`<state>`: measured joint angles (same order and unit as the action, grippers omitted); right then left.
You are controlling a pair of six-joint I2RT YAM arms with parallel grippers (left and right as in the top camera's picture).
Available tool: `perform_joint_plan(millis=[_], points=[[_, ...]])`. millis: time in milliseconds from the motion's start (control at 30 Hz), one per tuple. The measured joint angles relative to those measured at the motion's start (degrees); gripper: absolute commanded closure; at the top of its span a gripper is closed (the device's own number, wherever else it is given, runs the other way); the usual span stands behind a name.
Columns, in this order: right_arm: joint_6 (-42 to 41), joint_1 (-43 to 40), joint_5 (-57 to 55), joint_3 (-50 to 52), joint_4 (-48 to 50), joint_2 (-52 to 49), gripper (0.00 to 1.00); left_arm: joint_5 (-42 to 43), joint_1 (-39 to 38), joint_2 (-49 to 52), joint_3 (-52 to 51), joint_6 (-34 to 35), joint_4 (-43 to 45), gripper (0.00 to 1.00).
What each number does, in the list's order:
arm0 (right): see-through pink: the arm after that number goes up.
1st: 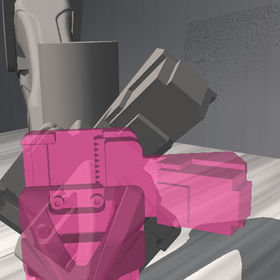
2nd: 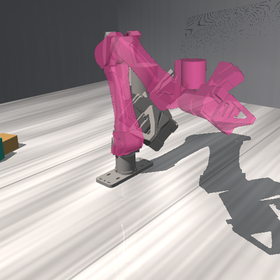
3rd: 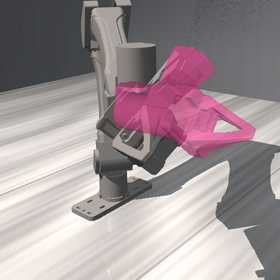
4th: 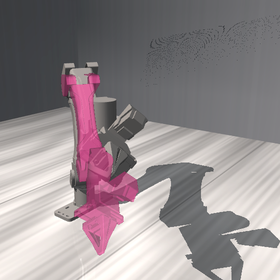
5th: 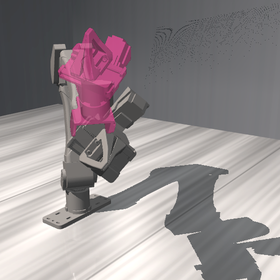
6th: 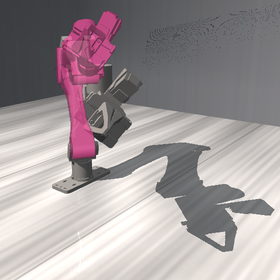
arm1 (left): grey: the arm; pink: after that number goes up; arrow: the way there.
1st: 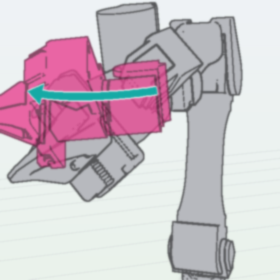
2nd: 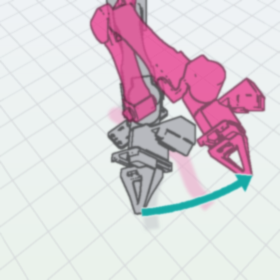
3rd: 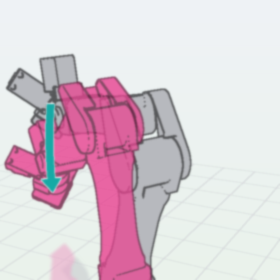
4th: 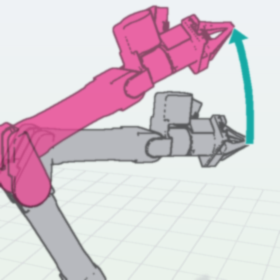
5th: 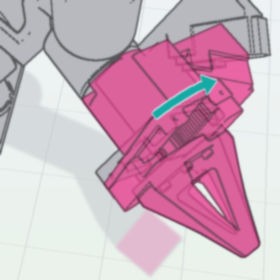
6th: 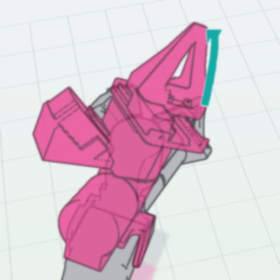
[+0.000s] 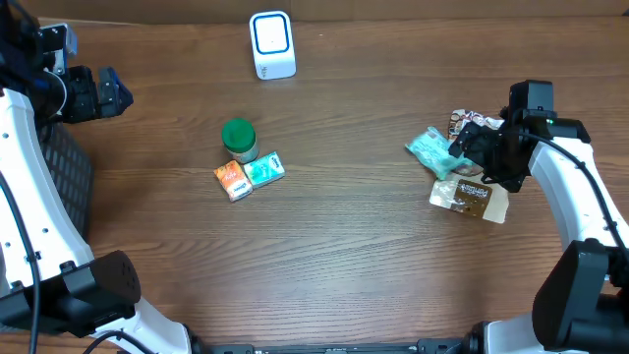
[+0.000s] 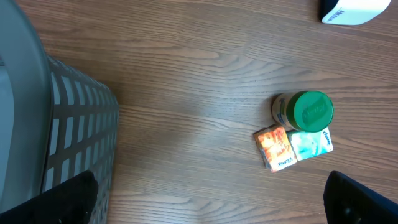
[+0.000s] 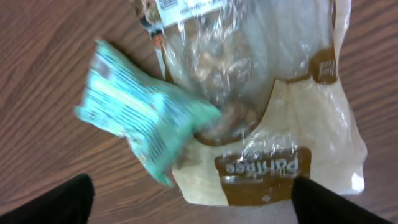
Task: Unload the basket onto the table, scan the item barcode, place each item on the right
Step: 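Move the teal packet to the table's right side and release it, then reach the right gripper toward the Kleenex tissue pack at center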
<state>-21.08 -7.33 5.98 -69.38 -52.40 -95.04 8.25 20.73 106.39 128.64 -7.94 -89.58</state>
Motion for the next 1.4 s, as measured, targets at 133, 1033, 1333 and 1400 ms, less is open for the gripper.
perform_joint_plan(millis=[133,1033,1333,1400], points=[[0.5,-0.1,0.9,-1.3,-6.1,0.0,0.0,0.0,0.0,0.0,0.0,0.0,0.0,0.0],[-1.2,19.5,16.3,-16.1,-8.5,0.0,0.05,0.0,0.0,0.0,0.0,0.0,0.0,0.01],[-1.6,28.2,16.2,-16.1,-7.0,-2.0,0.07,0.0,0.0,0.0,0.0,0.0,0.0,0.0],[-1.9,29.5,16.3,-16.1,-6.8,-3.5,0.07,0.0,0.0,0.0,0.0,0.0,0.0,0.0]])
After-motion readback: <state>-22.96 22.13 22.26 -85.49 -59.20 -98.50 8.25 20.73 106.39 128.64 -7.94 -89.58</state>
